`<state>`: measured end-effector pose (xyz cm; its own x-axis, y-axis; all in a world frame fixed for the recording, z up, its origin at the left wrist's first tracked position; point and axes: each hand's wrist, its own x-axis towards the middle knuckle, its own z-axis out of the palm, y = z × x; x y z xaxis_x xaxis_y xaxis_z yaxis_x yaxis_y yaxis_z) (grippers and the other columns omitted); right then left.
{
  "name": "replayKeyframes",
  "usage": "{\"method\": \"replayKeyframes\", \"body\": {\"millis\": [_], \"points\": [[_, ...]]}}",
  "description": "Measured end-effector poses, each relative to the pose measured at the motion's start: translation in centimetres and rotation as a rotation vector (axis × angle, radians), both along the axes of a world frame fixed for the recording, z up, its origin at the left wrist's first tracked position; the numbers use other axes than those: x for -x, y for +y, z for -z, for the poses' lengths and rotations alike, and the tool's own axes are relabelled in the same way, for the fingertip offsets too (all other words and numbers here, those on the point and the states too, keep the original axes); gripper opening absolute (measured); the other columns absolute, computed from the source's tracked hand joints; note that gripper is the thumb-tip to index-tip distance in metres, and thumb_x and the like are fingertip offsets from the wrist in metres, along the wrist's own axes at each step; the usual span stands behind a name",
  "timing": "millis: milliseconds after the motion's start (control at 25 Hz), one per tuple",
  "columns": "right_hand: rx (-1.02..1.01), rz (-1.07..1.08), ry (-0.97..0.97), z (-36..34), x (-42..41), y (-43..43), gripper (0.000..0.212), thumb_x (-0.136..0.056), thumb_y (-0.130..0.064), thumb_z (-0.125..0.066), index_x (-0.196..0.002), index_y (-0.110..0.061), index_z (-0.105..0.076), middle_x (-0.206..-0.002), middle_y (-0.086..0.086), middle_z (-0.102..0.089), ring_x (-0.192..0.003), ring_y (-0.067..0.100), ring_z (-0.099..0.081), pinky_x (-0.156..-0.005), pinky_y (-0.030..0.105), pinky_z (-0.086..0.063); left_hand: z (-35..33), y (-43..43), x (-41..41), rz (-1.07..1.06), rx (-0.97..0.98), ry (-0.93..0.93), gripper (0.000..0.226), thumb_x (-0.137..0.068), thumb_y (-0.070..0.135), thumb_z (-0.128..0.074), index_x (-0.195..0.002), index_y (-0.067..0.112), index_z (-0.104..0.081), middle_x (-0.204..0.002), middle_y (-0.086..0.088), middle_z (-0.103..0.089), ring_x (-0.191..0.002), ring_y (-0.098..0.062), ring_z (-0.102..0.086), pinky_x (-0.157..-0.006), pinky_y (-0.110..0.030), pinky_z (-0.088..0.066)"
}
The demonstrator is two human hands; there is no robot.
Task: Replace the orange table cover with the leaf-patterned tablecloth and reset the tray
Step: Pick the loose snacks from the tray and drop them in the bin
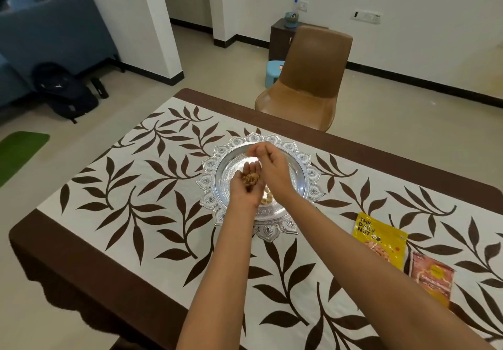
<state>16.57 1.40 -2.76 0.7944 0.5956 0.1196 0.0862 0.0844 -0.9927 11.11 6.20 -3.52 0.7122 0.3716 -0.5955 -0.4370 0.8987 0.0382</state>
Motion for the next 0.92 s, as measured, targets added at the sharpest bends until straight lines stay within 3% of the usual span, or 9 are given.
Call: {"method": "replayKeyframes", "body": {"millis": [120,200,280,320,400,560,680,760,920], "points": [[0.218,0.113,0.019,0.9,-2.3,-0.4,0.023,-0.100,-0.019,-0.042,-0.092,-0.013,-0.063,-0.084,-0.002,-0.060,-0.081,0.014,-0.055,-0.070,0.028,-0.044,0.3,0.7,1.1,-0.052,0.047,-0.032,0.034,-0.103,0.019,-0.038,-0.082,0.001,-0.059,-0.077,-0.014,-0.063,-0.081,-0.022,-0.063,-0.077,-0.044,-0.058],[0.707,0.070,-0.199,2.6,-3.4,-1.5,0.022,-0.100,-0.018,-0.040,-0.108,-0.004,-0.056,-0.096,0.006,-0.058,-0.090,0.020,-0.053,-0.068,0.029,-0.043,0.3,1.5,2.5,-0.078,-0.011,-0.037,0.030,-0.101,0.019,-0.044,-0.083,0.002,-0.060,-0.076,-0.013,-0.064,-0.077,-0.020,-0.065,-0.079,-0.041,-0.058],[1.039,-0.038,-0.364,4.3,-2.8,-2.4,0.033,-0.101,-0.020,-0.041,-0.125,0.002,-0.046,-0.125,0.018,-0.049,-0.112,0.029,-0.050,-0.086,0.038,-0.046,0.4,2.5,3.8,-0.099,-0.081,-0.018,0.031,-0.101,0.023,-0.045,-0.082,0.004,-0.061,-0.073,-0.012,-0.066,-0.073,-0.019,-0.067,-0.084,-0.039,-0.056],[1.060,-0.061,-0.371,4.8,-1.8,-2.5,0.040,-0.101,-0.026,-0.040,-0.130,0.001,-0.040,-0.133,0.021,-0.042,-0.119,0.034,-0.045,-0.094,0.044,-0.044,0.4,2.9,4.4,-0.099,-0.105,-0.002,0.033,-0.101,0.025,-0.044,-0.081,0.004,-0.061,-0.075,-0.011,-0.066,-0.073,-0.019,-0.068,-0.085,-0.039,-0.056],[0.993,-0.125,-0.408,5.4,0.3,-1.9,0.053,-0.100,-0.040,-0.040,-0.135,-0.001,-0.034,-0.135,0.022,-0.037,-0.121,0.039,-0.041,-0.095,0.048,-0.042,0.8,3.5,5.1,-0.100,-0.127,0.026,0.033,-0.102,0.024,-0.043,-0.081,0.005,-0.061,-0.080,-0.012,-0.065,-0.076,-0.019,-0.067,-0.082,-0.040,-0.056],[0.983,-0.352,-0.899,5.4,1.6,-0.3,0.059,-0.093,-0.056,-0.044,-0.125,-0.006,-0.040,-0.121,0.015,-0.047,-0.098,0.030,-0.056,-0.068,0.039,-0.050,1.1,3.9,6.2,-0.127,-0.138,0.025,0.030,-0.101,0.022,-0.043,-0.083,0.005,-0.061,-0.078,-0.011,-0.067,-0.081,-0.019,-0.067,-0.083,-0.039,-0.057],[1.011,-0.511,-1.222,5.0,0.7,0.1,0.048,-0.098,-0.050,-0.041,-0.122,-0.009,-0.043,-0.109,0.012,-0.051,-0.077,0.029,-0.060,-0.053,0.033,-0.038,1.1,4.0,6.5,-0.129,-0.138,0.035,0.033,-0.102,0.024,-0.041,-0.082,0.005,-0.061,-0.075,-0.011,-0.067,-0.082,-0.019,-0.066,-0.091,-0.038,-0.054],[0.990,-0.562,-1.369,5.2,0.1,0.2,0.041,-0.102,-0.041,-0.035,-0.123,-0.007,-0.044,-0.104,0.015,-0.052,-0.061,0.026,-0.051,-0.047,0.032,-0.033,1.0,4.0,6.4,-0.103,-0.153,0.052,0.035,-0.102,0.025,-0.040,-0.083,0.005,-0.062,-0.078,-0.011,-0.067,-0.083,-0.019,-0.066,-0.092,-0.040,-0.054],[0.954,-0.578,-1.384,5.8,-0.5,0.3,0.024,-0.102,-0.018,-0.038,-0.115,0.000,-0.047,-0.093,0.016,-0.056,-0.055,0.026,-0.047,-0.045,0.033,-0.033,0.8,4.0,6.3,-0.059,-0.161,0.100,0.038,-0.103,0.027,-0.037,-0.085,0.006,-0.062,-0.086,-0.011,-0.065,-0.090,-0.020,-0.064,-0.096,-0.037,-0.048]]}}
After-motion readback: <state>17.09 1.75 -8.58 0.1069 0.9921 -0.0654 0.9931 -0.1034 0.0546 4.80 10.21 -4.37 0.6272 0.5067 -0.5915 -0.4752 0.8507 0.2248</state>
